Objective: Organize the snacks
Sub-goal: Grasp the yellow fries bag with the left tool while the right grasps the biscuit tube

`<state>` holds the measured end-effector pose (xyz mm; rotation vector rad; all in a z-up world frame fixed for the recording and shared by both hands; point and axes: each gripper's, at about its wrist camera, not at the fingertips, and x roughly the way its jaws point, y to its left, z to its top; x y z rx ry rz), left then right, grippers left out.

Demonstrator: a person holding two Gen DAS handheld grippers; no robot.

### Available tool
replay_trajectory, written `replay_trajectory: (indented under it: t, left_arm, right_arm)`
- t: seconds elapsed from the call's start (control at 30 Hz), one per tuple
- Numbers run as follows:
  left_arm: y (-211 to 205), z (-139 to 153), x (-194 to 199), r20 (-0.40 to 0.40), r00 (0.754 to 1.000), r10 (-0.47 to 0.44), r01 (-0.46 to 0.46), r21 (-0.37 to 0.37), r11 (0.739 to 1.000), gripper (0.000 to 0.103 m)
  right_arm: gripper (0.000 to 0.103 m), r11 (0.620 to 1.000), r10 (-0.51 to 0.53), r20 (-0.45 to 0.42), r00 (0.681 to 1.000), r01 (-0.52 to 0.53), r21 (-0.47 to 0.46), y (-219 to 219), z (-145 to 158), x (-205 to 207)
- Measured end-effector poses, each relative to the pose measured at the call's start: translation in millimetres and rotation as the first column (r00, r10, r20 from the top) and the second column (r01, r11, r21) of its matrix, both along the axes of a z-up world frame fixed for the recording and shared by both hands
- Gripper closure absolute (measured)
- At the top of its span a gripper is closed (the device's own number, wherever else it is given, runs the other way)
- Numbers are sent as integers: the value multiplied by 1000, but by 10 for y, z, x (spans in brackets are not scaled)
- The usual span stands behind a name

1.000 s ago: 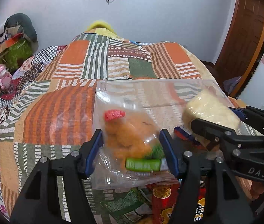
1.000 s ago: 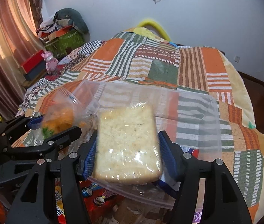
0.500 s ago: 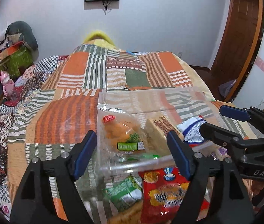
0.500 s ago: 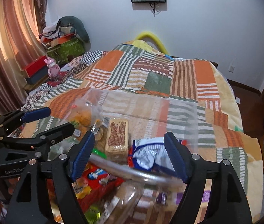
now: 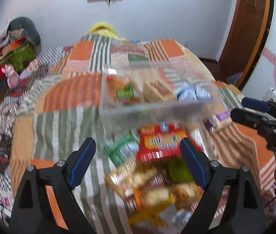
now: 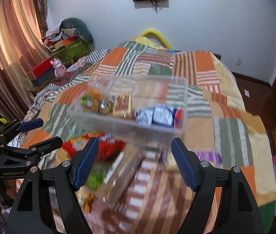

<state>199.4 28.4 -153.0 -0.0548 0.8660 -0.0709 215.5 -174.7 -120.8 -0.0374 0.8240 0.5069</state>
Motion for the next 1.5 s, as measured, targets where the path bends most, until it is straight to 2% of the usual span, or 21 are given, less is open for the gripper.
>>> replay_trajectory:
  t: [0.23, 0.4, 0.53, 0.6, 0.83, 1.03, 1.13, 1.17, 1.33, 1.4, 1.5]
  left_arm:
    - [-103, -317, -311, -105, 994, 7, -13, -54, 998, 14]
    - [-156, -466, -456, -145, 989, 23, -31, -51, 998, 14]
    - [-161, -562, -487, -182, 983, 13, -28, -82, 996, 14]
    - [-170, -597, -508, -182, 983, 3, -21, -96, 995, 14]
    - [-167, -619, -595, -141, 989, -39, 22, -119, 993, 37]
    - [-51, -560, -615, -105, 994, -29, 18, -109, 994, 42]
    - [51, -480, -589, -79, 997, -12, 3, -118, 993, 45]
    - [86, -452, -575, -72, 997, -12, 3, -128, 992, 56]
    - [204, -385, -490, -54, 999, 9, -15, -118, 993, 58]
    - [248, -399, -468, -55, 998, 14, -21, -123, 992, 58]
    - [286, -413, -450, -55, 998, 22, -28, -125, 992, 60]
  right_arm:
    - [29, 1000, -12, -54, 998, 12, 4, -152, -185, -259]
    - [29, 1000, -21, -90, 996, 22, 13, -215, -311, -377]
    - [29, 1000, -20, -115, 993, 22, 13, -201, -403, -398]
    - [29, 1000, -20, -125, 992, 22, 17, -184, -438, -391]
    - [29, 999, -17, -152, 988, 21, 24, -40, -513, -293]
    - [31, 999, -8, -179, 984, 14, 32, 110, -582, -168]
    - [39, 1000, -4, -191, 982, 9, 22, 183, -620, -112]
    - [43, 1000, -1, -200, 980, 6, 20, 209, -639, -86]
    - [52, 1000, 8, -243, 970, -5, 14, 319, -757, 2]
    - [58, 1000, 3, -244, 970, -1, 6, 355, -777, 10]
    - [61, 1000, -1, -235, 972, 1, 2, 343, -776, -14]
